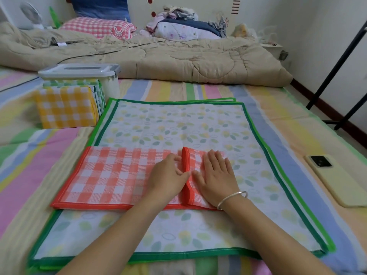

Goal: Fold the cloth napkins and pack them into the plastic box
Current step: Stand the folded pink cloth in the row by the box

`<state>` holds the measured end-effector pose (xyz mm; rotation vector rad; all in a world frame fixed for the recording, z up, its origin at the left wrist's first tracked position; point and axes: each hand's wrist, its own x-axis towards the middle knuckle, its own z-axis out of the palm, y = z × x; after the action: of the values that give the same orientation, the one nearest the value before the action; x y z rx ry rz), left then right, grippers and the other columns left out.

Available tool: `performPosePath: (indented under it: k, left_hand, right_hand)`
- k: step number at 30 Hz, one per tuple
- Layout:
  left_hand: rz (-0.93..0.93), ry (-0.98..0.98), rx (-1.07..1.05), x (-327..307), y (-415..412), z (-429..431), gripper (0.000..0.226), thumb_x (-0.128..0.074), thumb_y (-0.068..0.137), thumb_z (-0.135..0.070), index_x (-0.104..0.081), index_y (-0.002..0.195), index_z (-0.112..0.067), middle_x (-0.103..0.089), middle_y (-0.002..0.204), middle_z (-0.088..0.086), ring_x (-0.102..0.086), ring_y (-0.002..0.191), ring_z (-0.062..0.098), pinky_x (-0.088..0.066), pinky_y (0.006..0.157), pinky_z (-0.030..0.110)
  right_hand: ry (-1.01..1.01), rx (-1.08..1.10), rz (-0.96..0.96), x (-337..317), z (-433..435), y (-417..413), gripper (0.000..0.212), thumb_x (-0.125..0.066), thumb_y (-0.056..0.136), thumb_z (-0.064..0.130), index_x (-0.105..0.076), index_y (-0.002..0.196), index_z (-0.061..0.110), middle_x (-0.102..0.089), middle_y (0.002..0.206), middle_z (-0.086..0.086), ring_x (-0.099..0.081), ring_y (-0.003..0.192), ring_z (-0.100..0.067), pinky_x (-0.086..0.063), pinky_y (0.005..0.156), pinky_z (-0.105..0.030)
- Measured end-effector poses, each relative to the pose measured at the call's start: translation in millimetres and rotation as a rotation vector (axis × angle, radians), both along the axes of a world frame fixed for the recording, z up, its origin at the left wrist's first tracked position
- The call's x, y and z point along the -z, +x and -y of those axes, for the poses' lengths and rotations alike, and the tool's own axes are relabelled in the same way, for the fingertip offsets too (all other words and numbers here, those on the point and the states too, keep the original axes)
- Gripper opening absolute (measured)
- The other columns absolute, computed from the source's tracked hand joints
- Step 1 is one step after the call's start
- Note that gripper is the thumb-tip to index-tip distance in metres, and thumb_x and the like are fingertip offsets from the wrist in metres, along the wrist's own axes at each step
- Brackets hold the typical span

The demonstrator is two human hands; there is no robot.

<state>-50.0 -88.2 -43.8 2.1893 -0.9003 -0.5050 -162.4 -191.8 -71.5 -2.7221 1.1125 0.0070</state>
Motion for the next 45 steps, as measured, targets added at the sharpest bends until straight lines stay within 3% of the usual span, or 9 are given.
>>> performPosePath:
  k: [4, 7, 14, 18, 23, 26, 30, 36, 45]
  left_hand:
    - [0.441, 0.103, 0.091, -9.1, -14.2, -0.6, 0.053, -0.056, 0.097, -0.027, -0.038, 0.146, -0.018, -0.058, 0.13, -0.001, -0.055, 0.12, 0.018, -0.045, 0.098, 0.03]
    - [0.612, 0.152, 0.285, -12.7, -28.7, 11.6, 0.065, -0.04, 0.099, -0.018, -0.012, 0.158, -0.011, -0.009, 0.166, 0.007, -0.005, 0.153, 0.021, -0.005, 0.125, 0.035]
    - [0.682, 0.352, 0.49, 29.2, -2.5, 9.0, 0.079, 0.015, 0.086, -0.05, 0.006, 0.159, -0.018, 0.014, 0.166, -0.001, 0.019, 0.151, 0.011, 0.008, 0.123, 0.048]
    - [0.733, 0.398, 0.506, 37.5, 4.3, 4.8, 0.084, 0.021, 0.079, -0.051, 0.012, 0.157, -0.022, 0.024, 0.161, -0.001, 0.022, 0.15, 0.014, 0.006, 0.122, 0.051]
    - [0.48, 0.279, 0.536, 27.8, 10.3, 1.4, 0.069, -0.001, 0.099, -0.055, 0.002, 0.16, -0.022, 0.017, 0.165, -0.004, 0.018, 0.151, 0.009, 0.007, 0.124, 0.046]
    - [0.11, -0.06, 0.297, 5.3, 35.0, -24.6, 0.046, -0.035, 0.107, -0.034, -0.038, 0.152, -0.028, -0.018, 0.164, -0.012, -0.015, 0.151, 0.009, -0.016, 0.124, 0.038]
    - [0.3, -0.093, -0.06, -8.4, 101.5, -70.8, 0.028, -0.051, 0.099, -0.013, -0.068, 0.12, -0.02, -0.053, 0.142, -0.004, -0.049, 0.131, 0.019, -0.038, 0.109, 0.035]
    - [0.422, 0.071, -0.044, -14.2, 169.9, -95.6, 0.026, -0.06, 0.096, -0.022, -0.068, 0.121, -0.019, -0.067, 0.123, -0.001, -0.058, 0.113, 0.021, -0.047, 0.095, 0.038]
    - [0.457, 0.344, 0.19, -27.5, 218.5, -85.8, 0.035, -0.07, 0.08, -0.063, -0.064, 0.094, -0.031, -0.062, 0.094, -0.013, -0.058, 0.088, 0.011, -0.045, 0.071, 0.031]
  right_hand:
    - [-0.033, 0.012, 0.109, 13.9, -3.6, -0.1, 0.101, 0.011, 0.072, 0.065, -0.003, 0.155, 0.01, 0.005, 0.163, -0.006, 0.01, 0.15, -0.021, 0.014, 0.118, -0.036]
    - [-0.105, -0.041, 0.167, 24.0, -1.0, -2.2, 0.09, -0.004, 0.084, 0.058, -0.021, 0.152, 0.002, -0.015, 0.16, -0.016, -0.008, 0.149, -0.032, 0.0, 0.12, -0.044]
    - [-0.09, -0.041, 0.099, 24.4, 3.4, -4.1, 0.09, 0.015, 0.076, 0.05, -0.003, 0.156, 0.012, 0.008, 0.163, -0.009, 0.02, 0.147, -0.034, 0.014, 0.119, -0.042]
    - [-0.052, -0.019, 0.061, 23.2, 5.2, -4.8, 0.093, 0.019, 0.071, 0.052, 0.002, 0.156, 0.018, 0.012, 0.163, -0.004, 0.021, 0.147, -0.03, 0.015, 0.118, -0.042]
    - [-0.004, 0.011, 0.045, 13.7, 4.7, -2.5, 0.09, 0.011, 0.075, 0.056, -0.003, 0.156, 0.02, 0.008, 0.164, -0.002, 0.017, 0.148, -0.029, 0.01, 0.12, -0.043]
    - [-0.046, 0.016, 0.058, 1.7, 5.0, -4.3, 0.065, -0.017, 0.098, 0.049, -0.009, 0.156, 0.021, -0.002, 0.164, -0.003, 0.009, 0.15, -0.03, 0.006, 0.12, -0.044]
    - [-0.188, -0.065, 0.137, -12.5, -2.6, 7.2, 0.058, -0.031, 0.097, 0.029, -0.023, 0.153, 0.016, -0.016, 0.161, -0.012, -0.003, 0.15, -0.033, 0.0, 0.121, -0.047]
    - [-0.12, -0.359, 0.282, -29.9, -37.0, 70.4, 0.064, -0.018, 0.089, 0.037, -0.044, 0.144, 0.018, -0.031, 0.156, -0.009, -0.018, 0.148, -0.03, -0.009, 0.121, -0.047]
    - [-0.068, -0.456, 0.069, -6.9, -63.4, 118.8, 0.089, 0.009, 0.077, 0.055, -0.004, 0.156, 0.019, 0.0, 0.164, 0.001, 0.009, 0.15, -0.017, 0.012, 0.119, -0.046]
